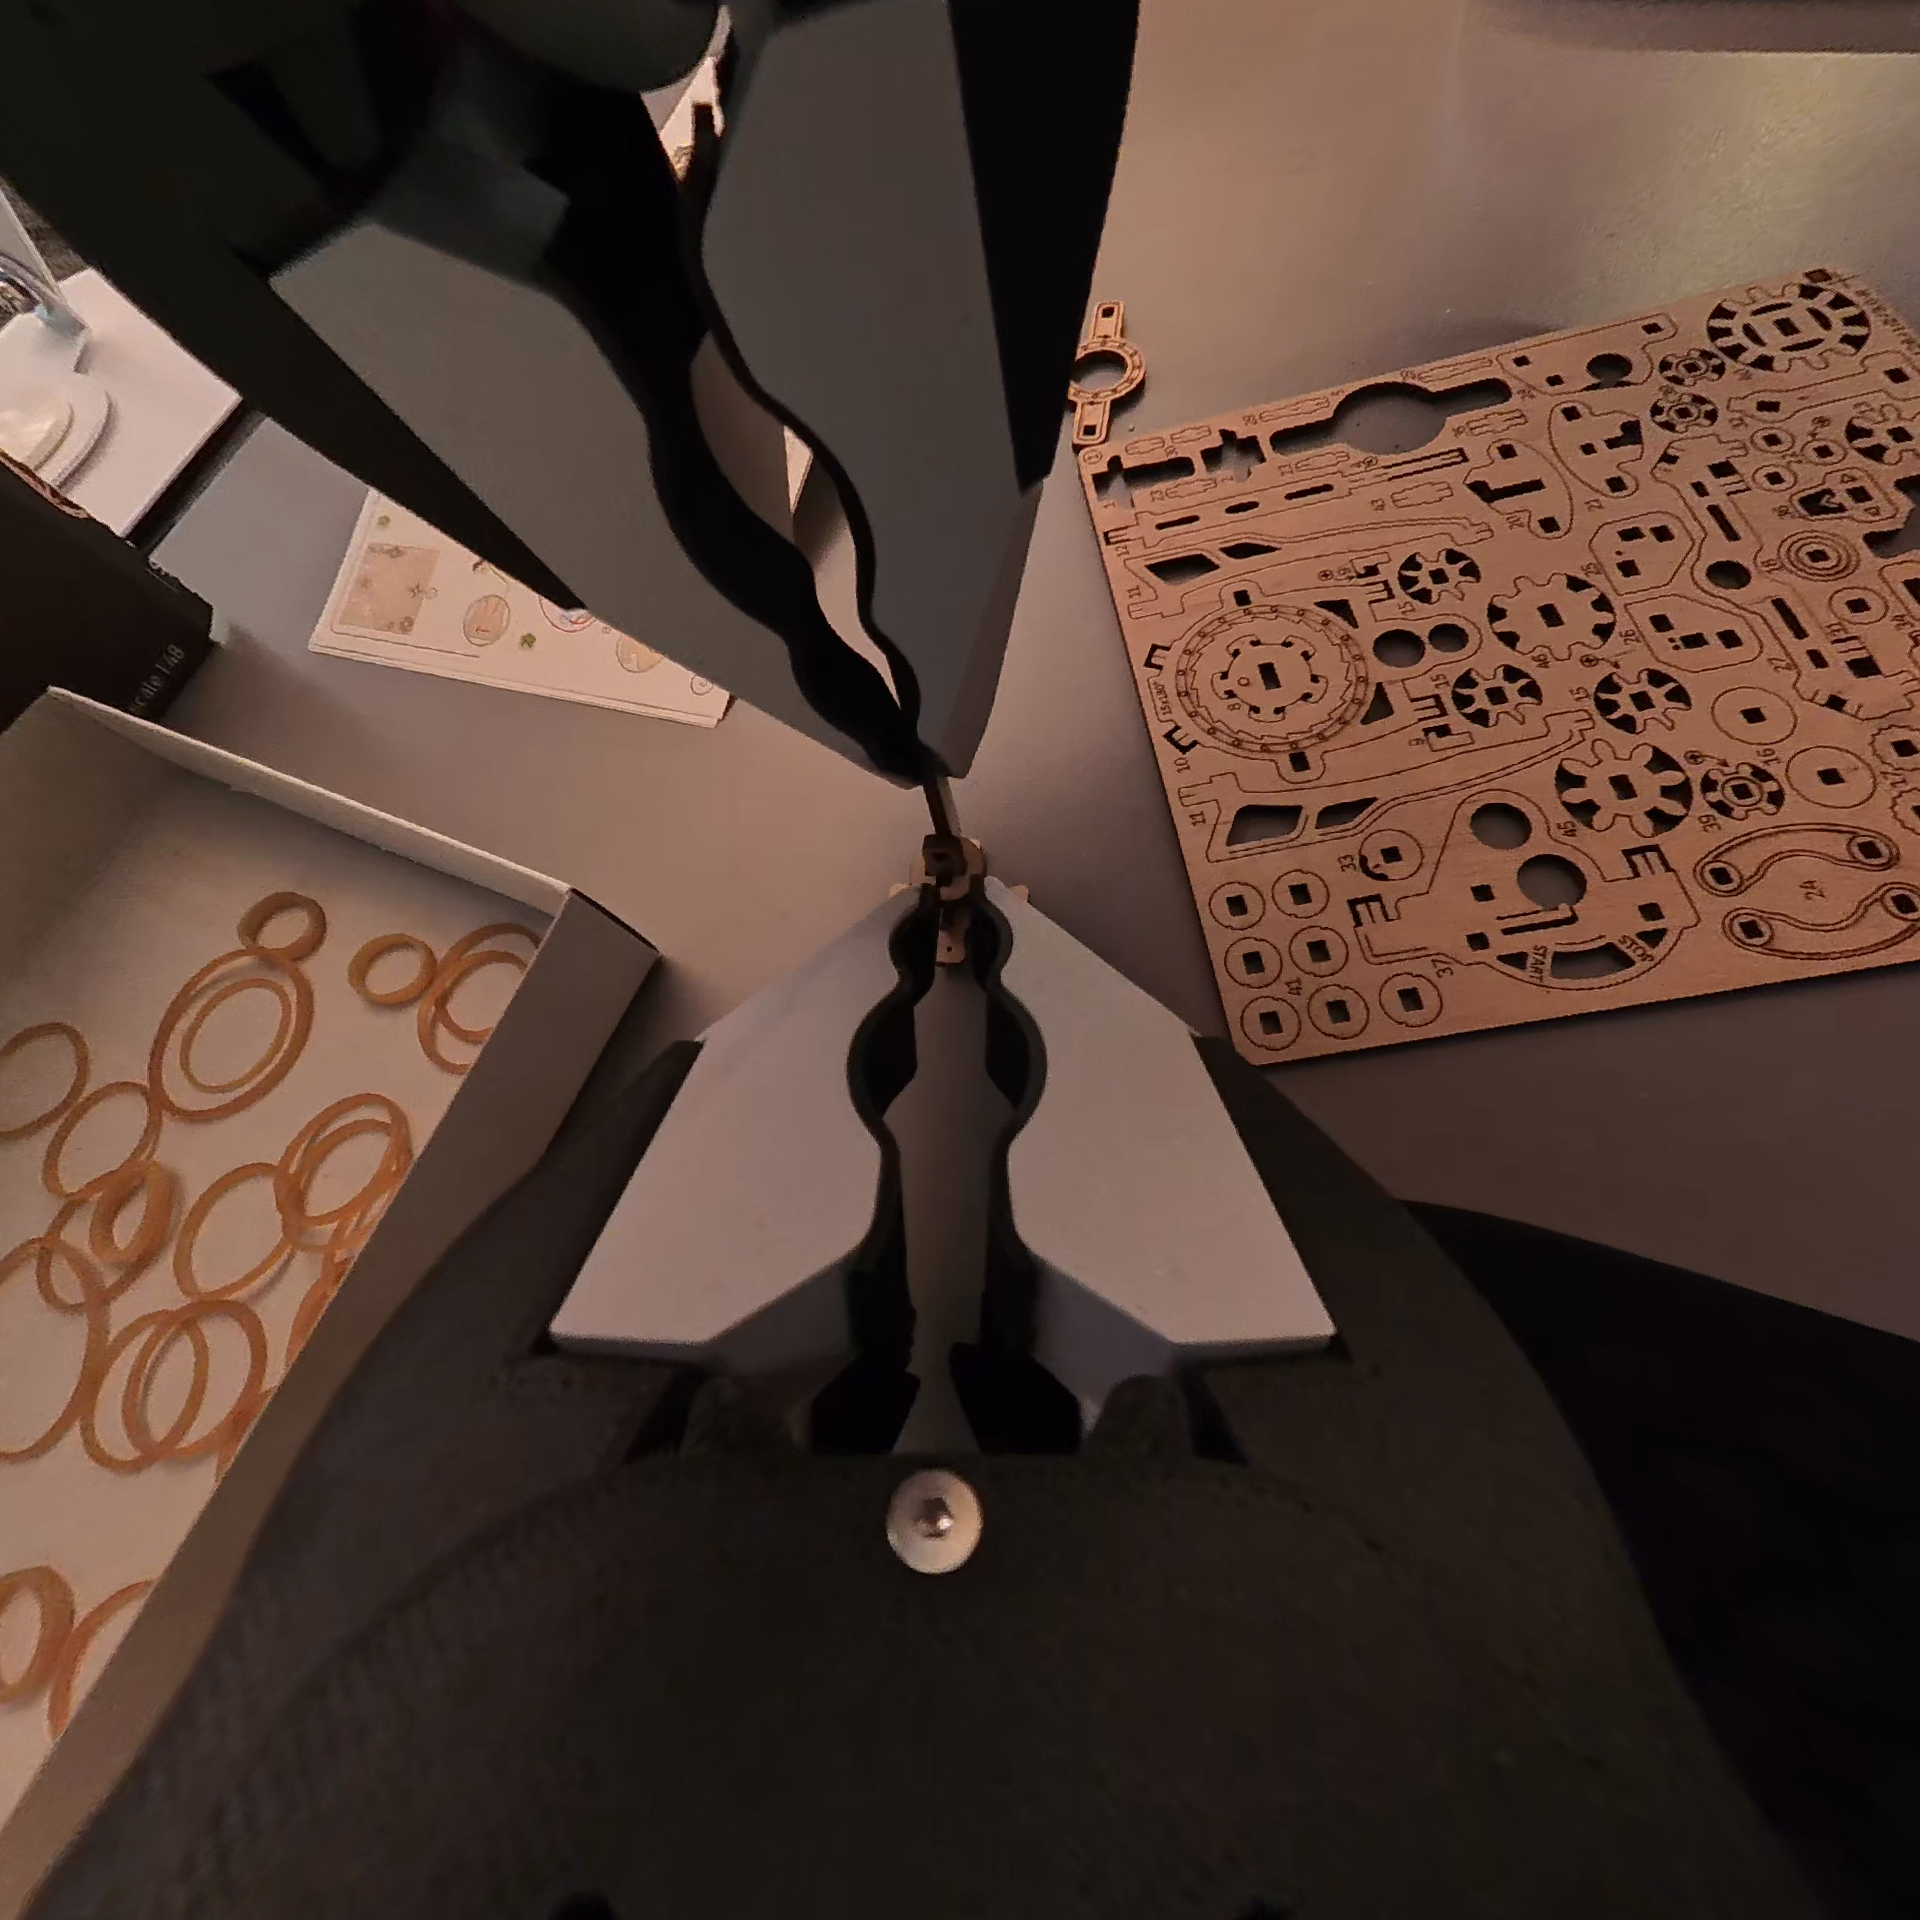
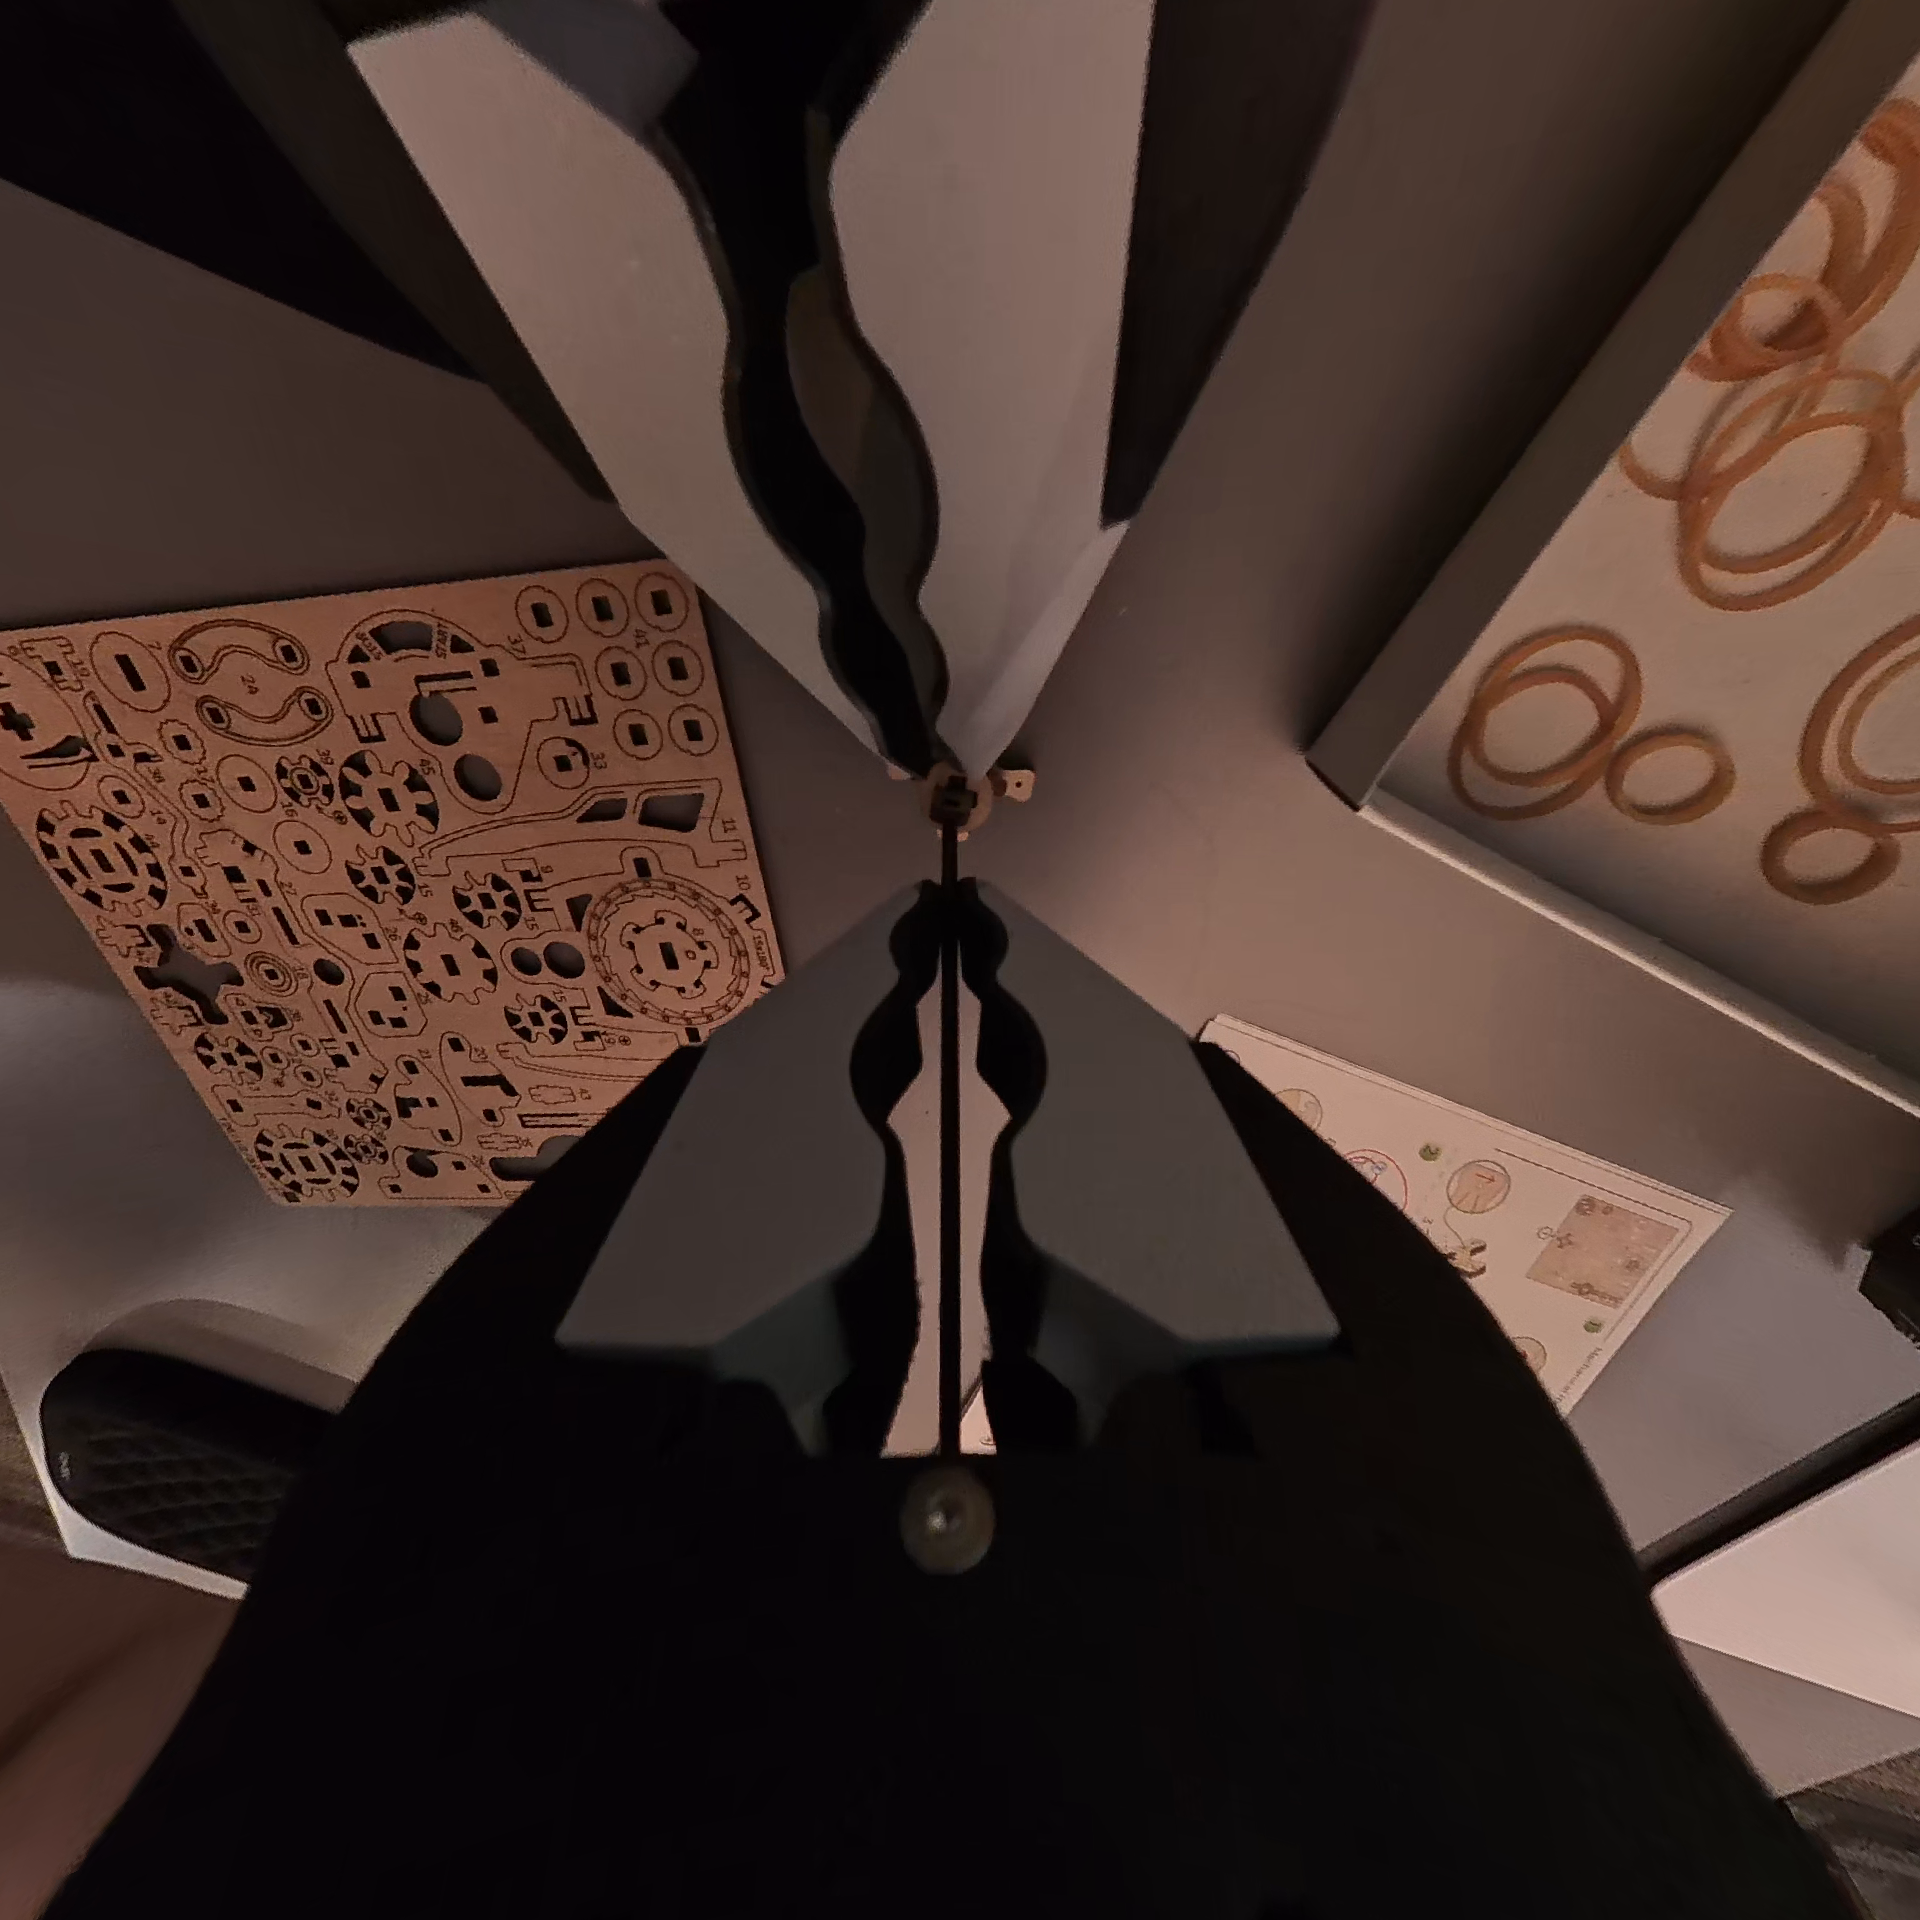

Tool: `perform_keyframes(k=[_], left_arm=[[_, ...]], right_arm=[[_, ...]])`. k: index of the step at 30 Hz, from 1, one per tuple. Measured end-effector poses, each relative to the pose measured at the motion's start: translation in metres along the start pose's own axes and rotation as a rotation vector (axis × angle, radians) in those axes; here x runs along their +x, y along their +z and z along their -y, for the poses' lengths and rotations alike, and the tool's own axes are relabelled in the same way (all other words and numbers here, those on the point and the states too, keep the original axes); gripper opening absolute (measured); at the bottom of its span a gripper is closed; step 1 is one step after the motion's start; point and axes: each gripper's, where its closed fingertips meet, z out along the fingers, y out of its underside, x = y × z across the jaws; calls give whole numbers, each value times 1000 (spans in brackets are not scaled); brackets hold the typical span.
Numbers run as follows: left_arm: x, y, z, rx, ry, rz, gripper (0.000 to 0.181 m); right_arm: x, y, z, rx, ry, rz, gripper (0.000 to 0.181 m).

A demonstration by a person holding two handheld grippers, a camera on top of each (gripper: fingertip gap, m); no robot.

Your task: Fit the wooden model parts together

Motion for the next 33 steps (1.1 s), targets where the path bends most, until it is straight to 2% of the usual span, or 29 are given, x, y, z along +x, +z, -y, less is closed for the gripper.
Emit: perform_keyframes(k=[7,9,11,12,18,23,33], left_arm=[[-2,2,0,-7,11,26,0],[-3,5,-6,-51,43,51,0],[-3,7,-7,-61,93,78,0],[-4,7,-8,-67,101,91,9],[-8,5,-9,-62,71,104,10],[-10,4,-8,-53,62,117,10],[-9,2,-10,-57,73,125,10]], right_arm=[[-2,15,-9,-74,-4,22,2],[-13,19,-2,-39,-8,81,3],[-4,16,-9,-81,8,13,3],[-2,15,-17,-118,13,1,3],[-4,12,-28,-103,47,26,3],[-5,6,-25,41,87,40,3],[-4,14,-46,186,136,-11,5]])
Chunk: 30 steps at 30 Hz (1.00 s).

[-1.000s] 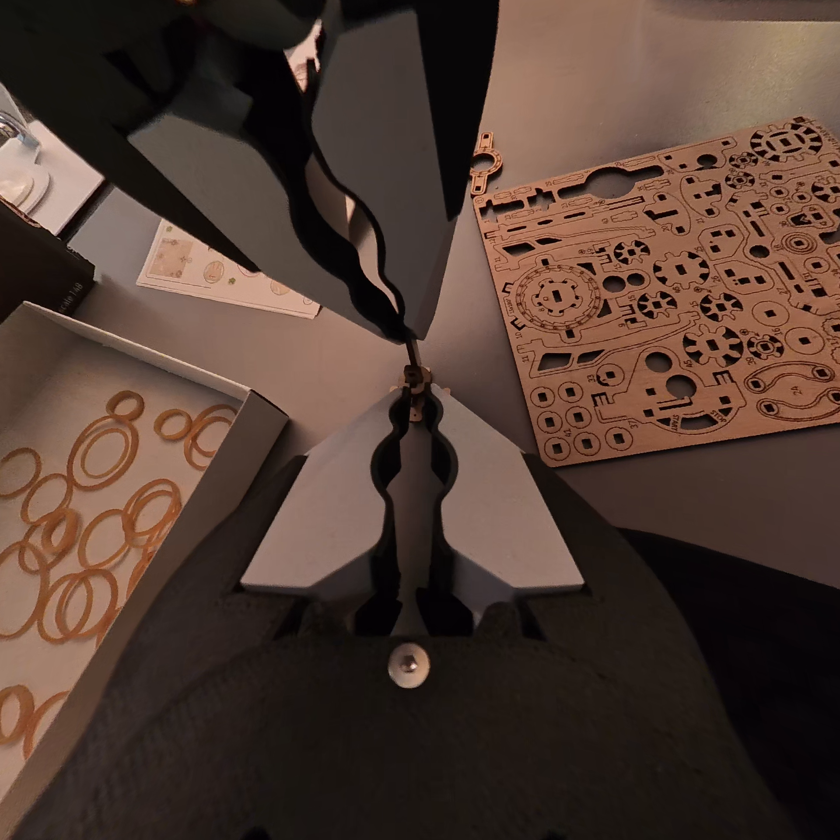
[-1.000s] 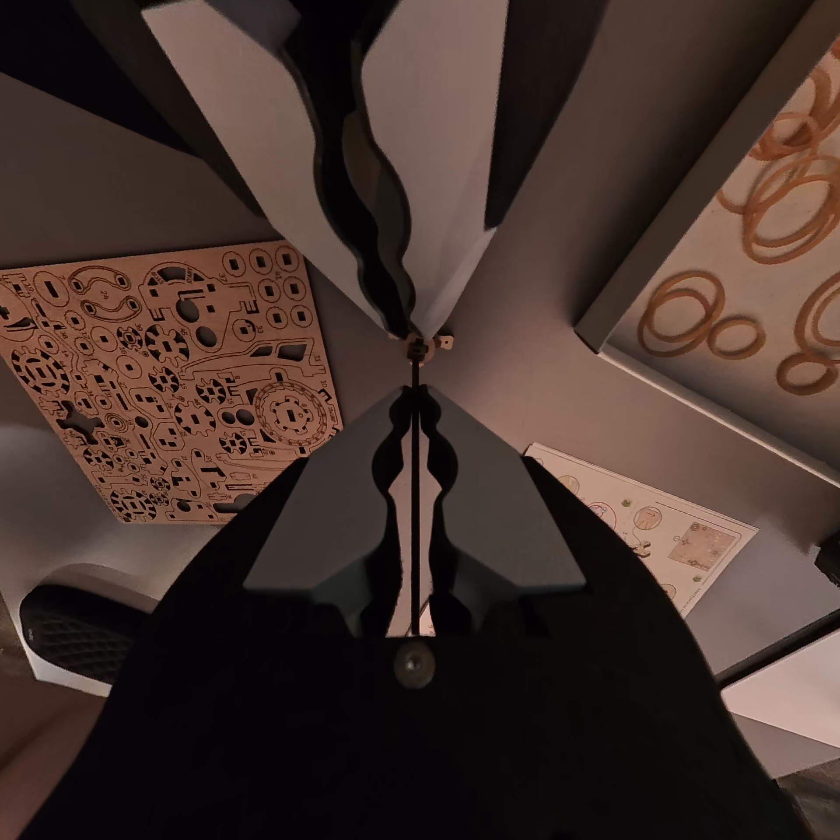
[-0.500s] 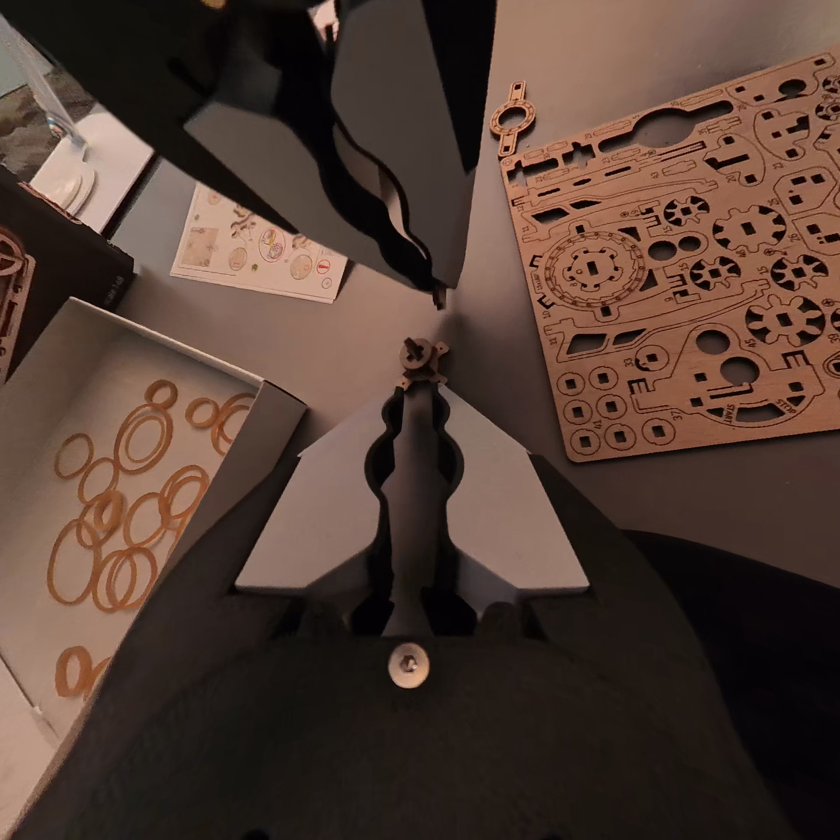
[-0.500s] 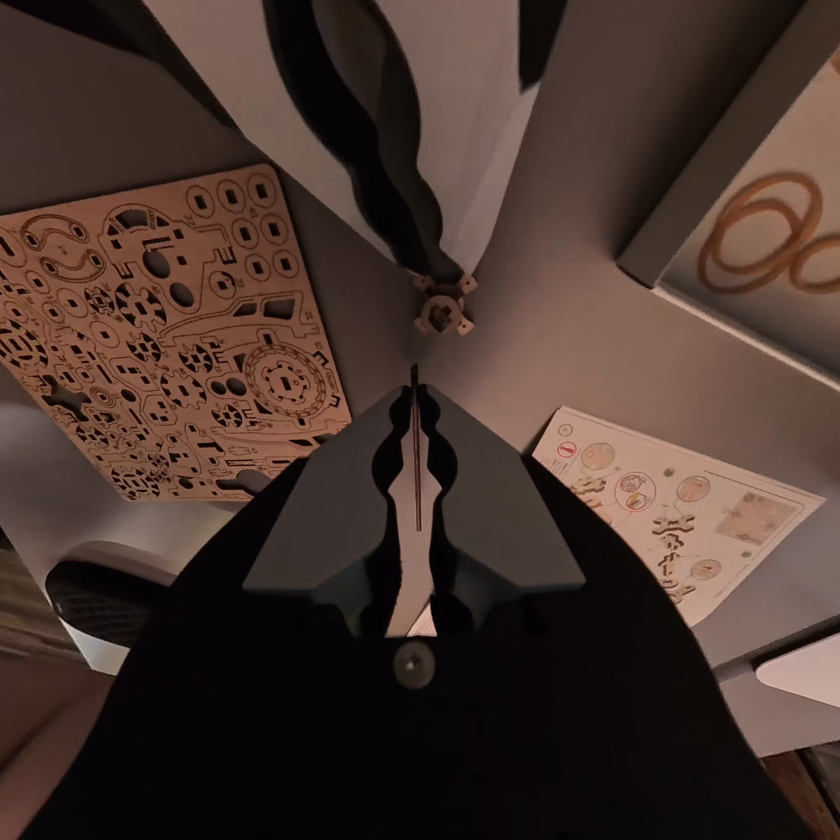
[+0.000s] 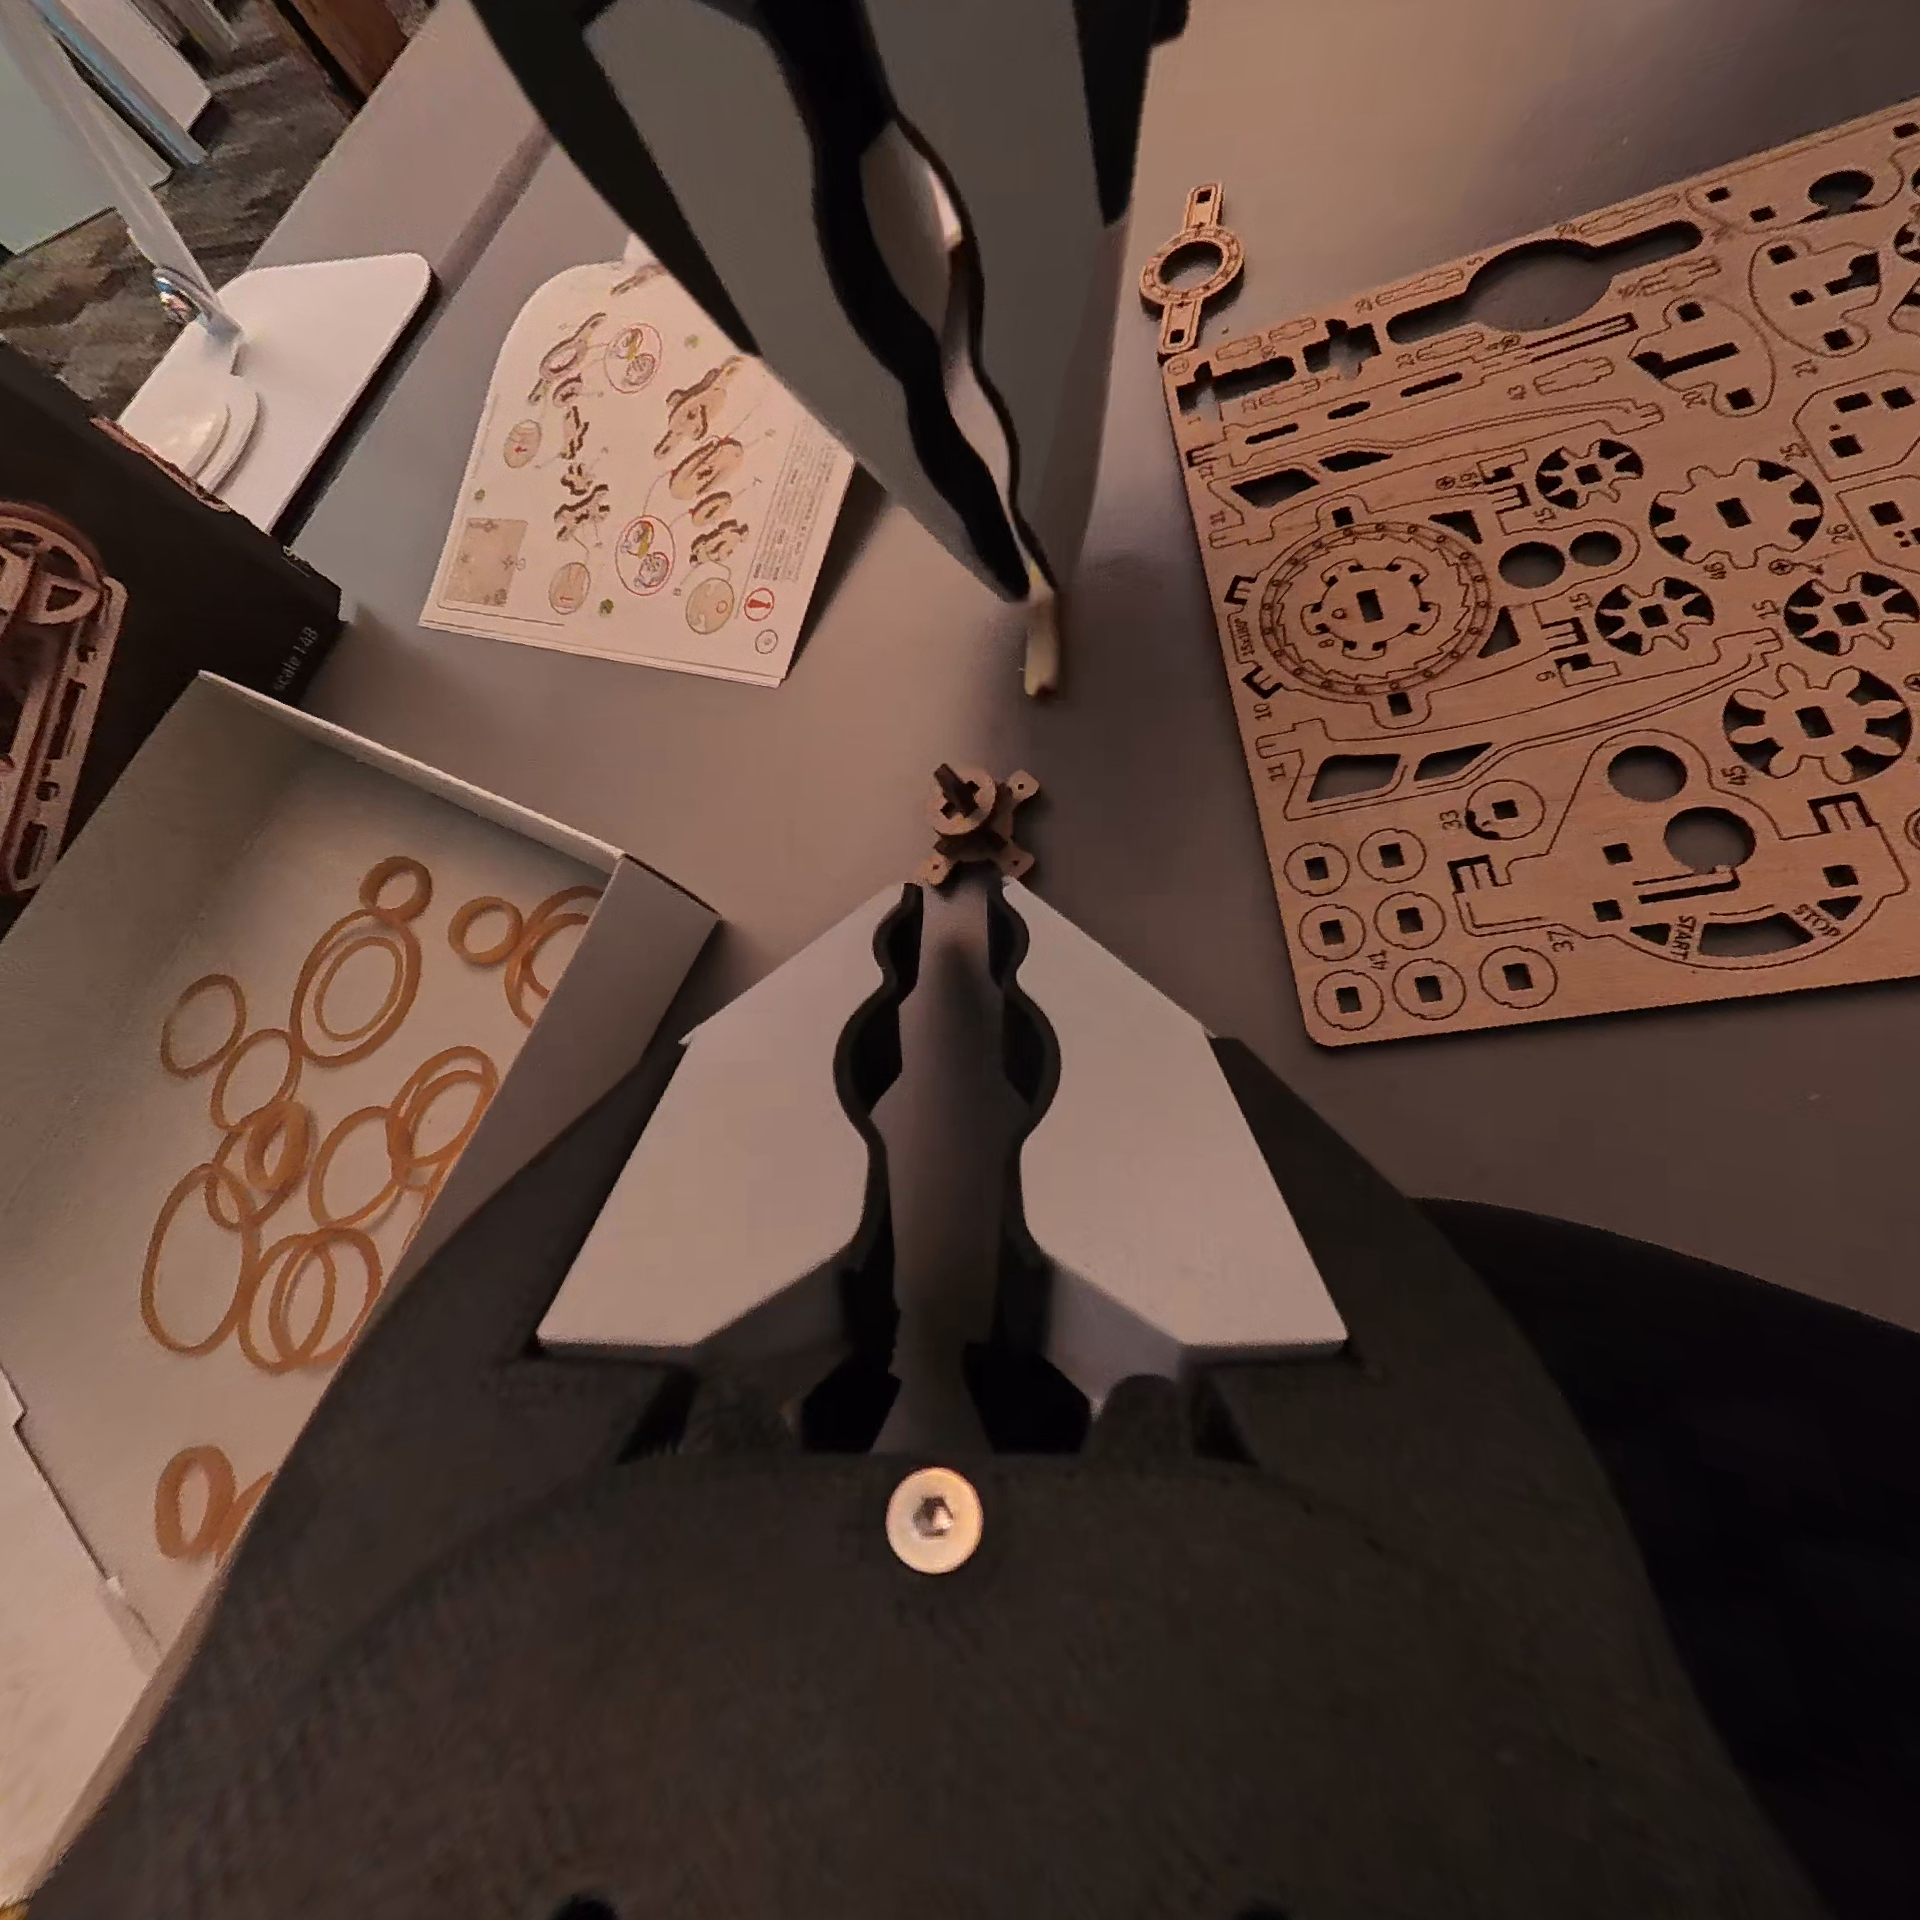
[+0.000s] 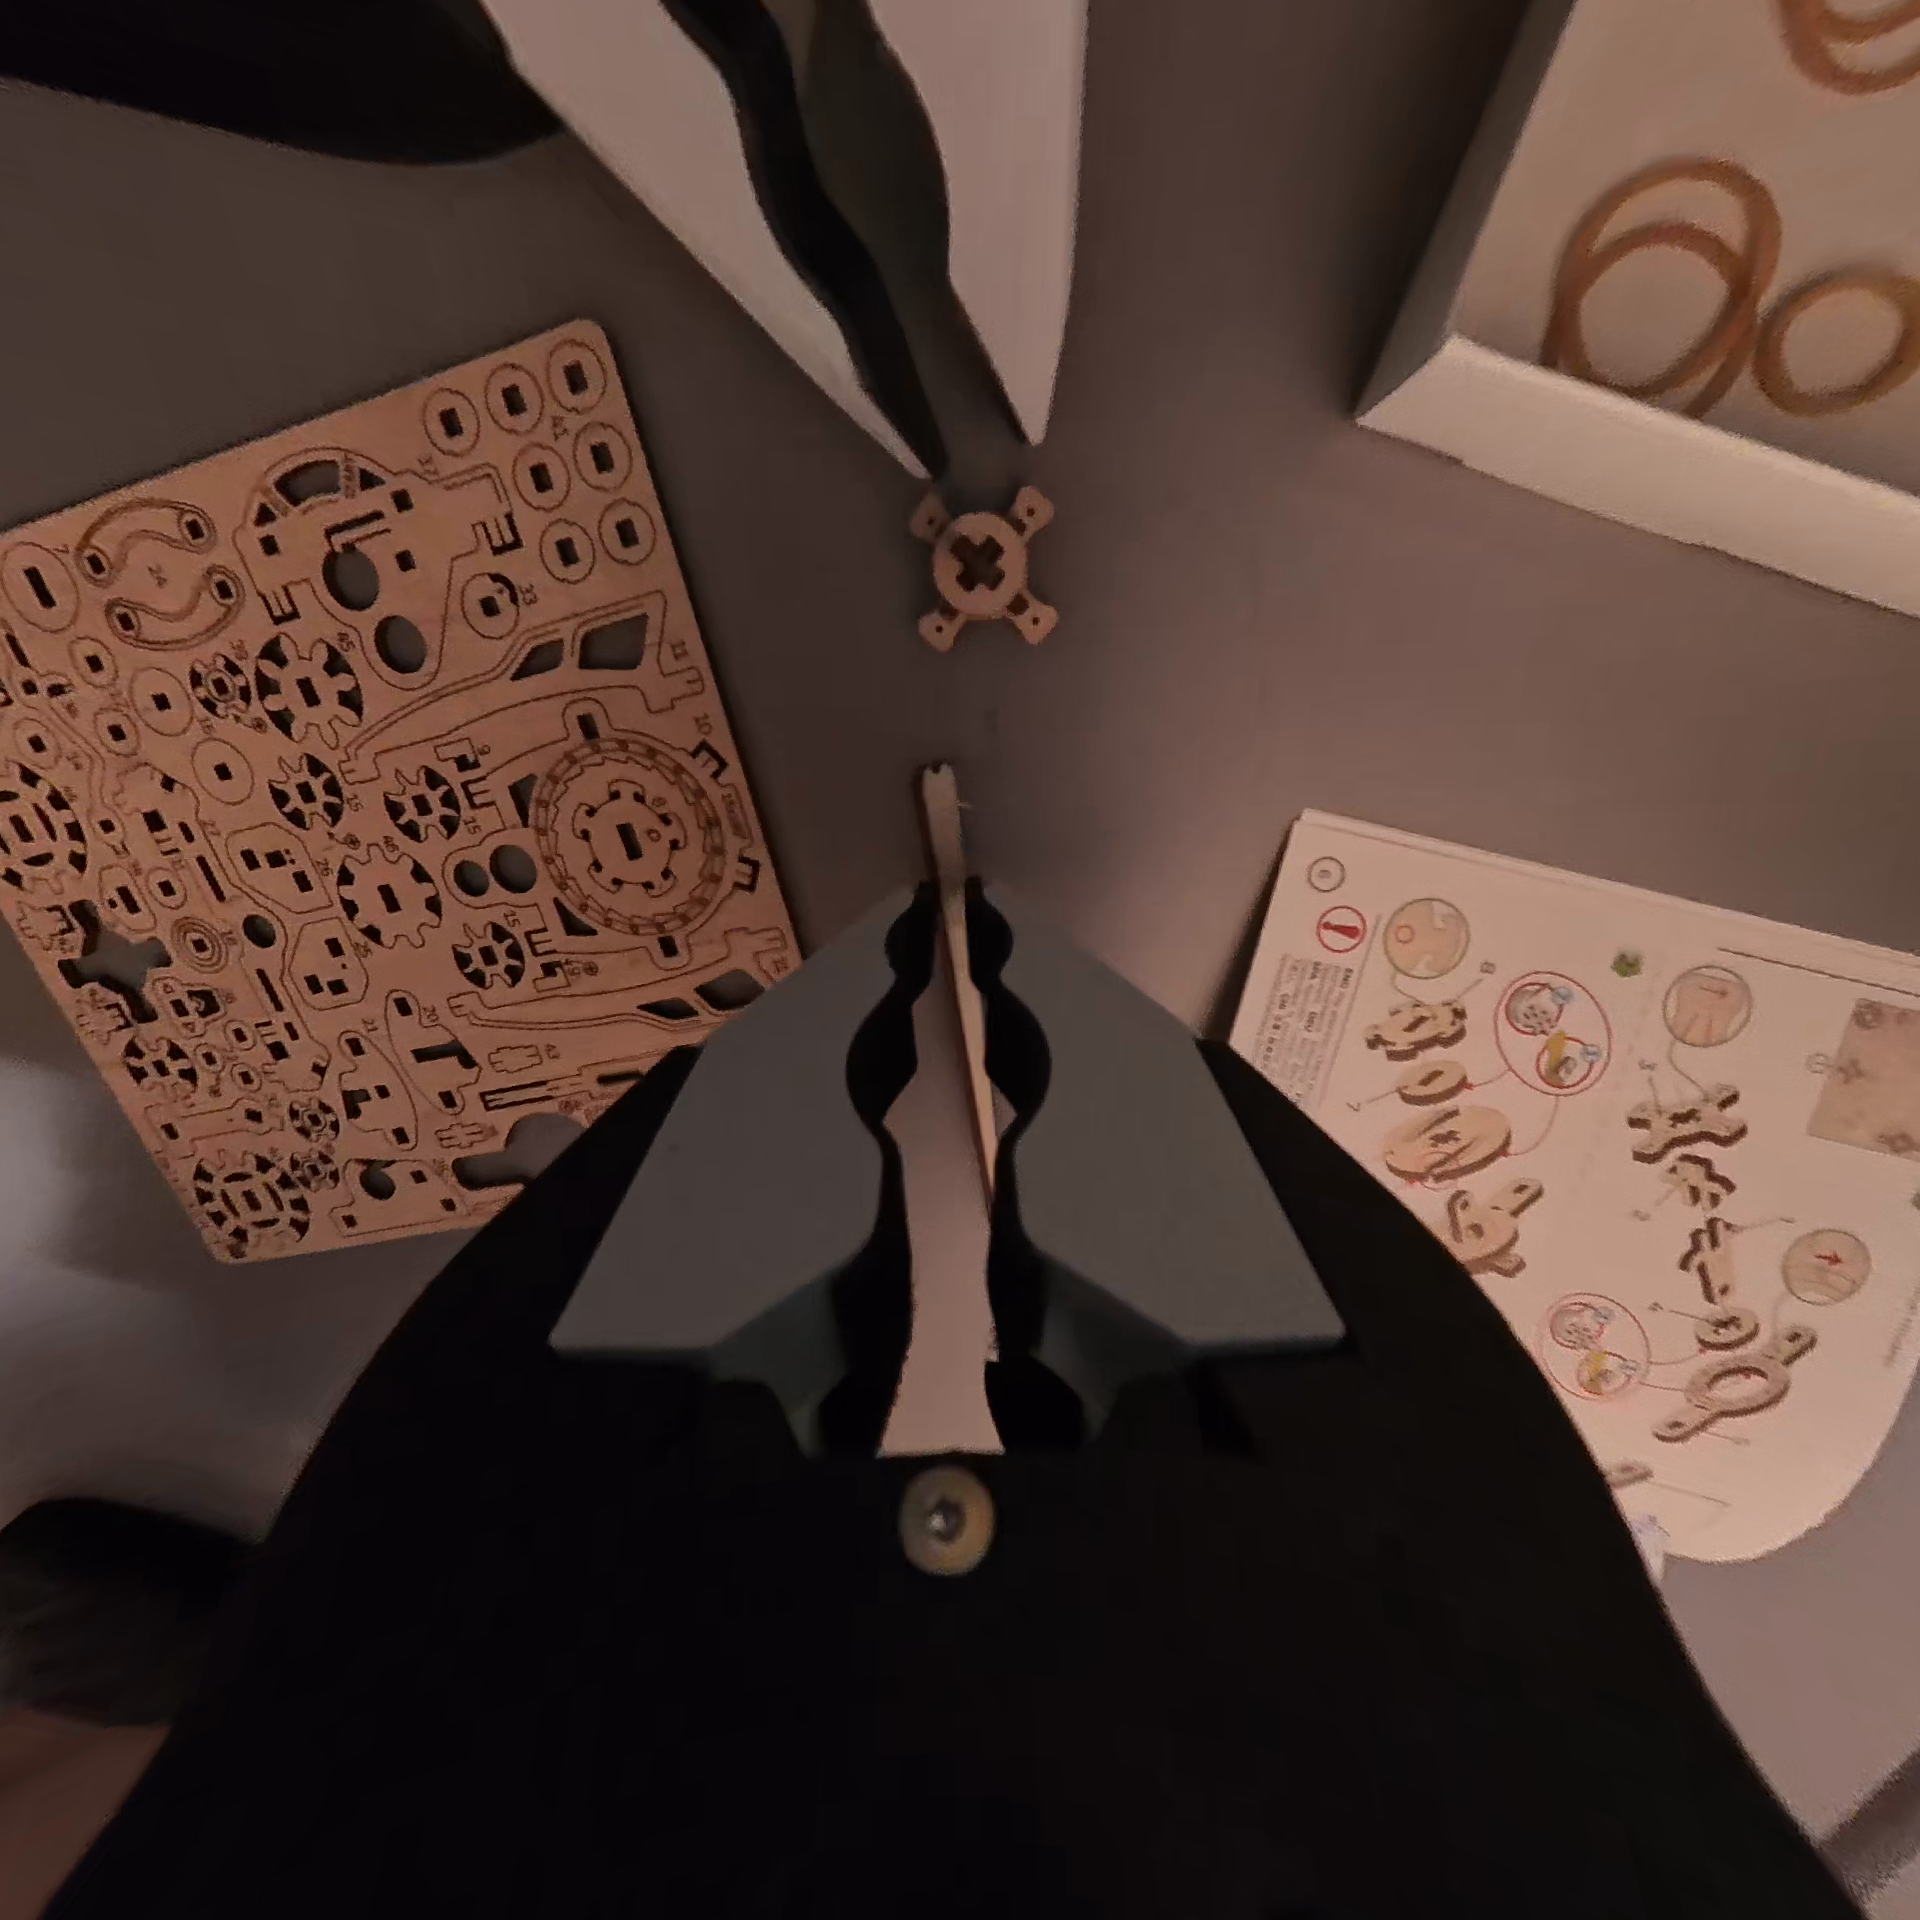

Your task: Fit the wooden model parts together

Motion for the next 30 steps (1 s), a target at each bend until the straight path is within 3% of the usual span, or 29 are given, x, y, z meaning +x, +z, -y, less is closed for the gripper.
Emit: perform_keyframes(k=[10,17,30], left_arm=[[-3,-3,1,17,-14,16,10],[-3,-4,-2,6,15,35,9],[-2,-4,11,84,54,38,14]], right_arm=[[-3,1,10,179,-34,-85,11],[-3,7,12,216,-35,-32,7],[-1,-6,37,288,-84,-116,7]])
